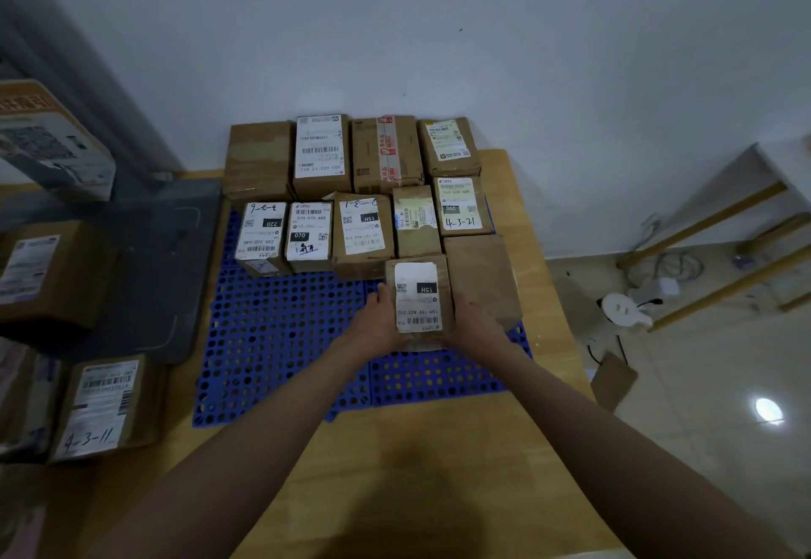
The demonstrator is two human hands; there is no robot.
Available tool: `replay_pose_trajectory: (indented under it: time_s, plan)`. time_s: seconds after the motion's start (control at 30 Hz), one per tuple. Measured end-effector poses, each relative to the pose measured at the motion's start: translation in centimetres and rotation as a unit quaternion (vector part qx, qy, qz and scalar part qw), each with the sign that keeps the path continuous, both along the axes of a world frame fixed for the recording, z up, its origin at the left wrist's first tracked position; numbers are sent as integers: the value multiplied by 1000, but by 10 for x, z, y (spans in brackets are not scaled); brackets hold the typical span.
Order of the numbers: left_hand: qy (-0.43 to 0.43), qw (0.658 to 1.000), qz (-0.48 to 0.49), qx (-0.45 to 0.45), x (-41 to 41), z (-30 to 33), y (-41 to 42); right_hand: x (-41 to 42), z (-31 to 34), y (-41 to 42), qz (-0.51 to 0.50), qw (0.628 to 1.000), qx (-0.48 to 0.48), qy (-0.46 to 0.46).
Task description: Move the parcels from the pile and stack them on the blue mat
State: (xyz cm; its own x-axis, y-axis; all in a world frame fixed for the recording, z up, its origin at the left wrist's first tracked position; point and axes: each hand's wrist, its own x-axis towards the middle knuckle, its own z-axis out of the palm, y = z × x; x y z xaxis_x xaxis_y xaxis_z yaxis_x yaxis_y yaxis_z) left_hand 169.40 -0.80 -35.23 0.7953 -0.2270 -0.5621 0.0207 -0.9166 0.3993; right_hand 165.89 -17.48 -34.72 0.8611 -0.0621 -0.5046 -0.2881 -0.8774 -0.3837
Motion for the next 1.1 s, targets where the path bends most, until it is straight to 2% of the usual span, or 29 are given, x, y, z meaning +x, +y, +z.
replay_pose_trajectory:
  time_s: [0.13, 0.27, 0.4, 0.5, 0.87, 1.1]
  plan:
    - [-5, 1000, -23, 19, -5, 14, 8, -9, 18, 2, 10, 1000, -3, -14]
    - [-7, 998, -66, 16, -14, 32, 28, -16, 37, 11, 74, 996, -38, -14]
    - [-19, 996, -81, 46, -27, 46, 55, -20, 51, 31, 123, 992, -33, 1]
    - [-22, 995, -72, 62, -38, 53, 85, -21, 63, 56, 177, 984, -30, 13]
    - [-13, 996, 1, 86, -97, 65, 201, -42, 74, 164, 253, 967, -18, 31]
    - [-46, 997, 30, 58, -140, 70, 271, -69, 74, 237, 287, 957, -11, 33]
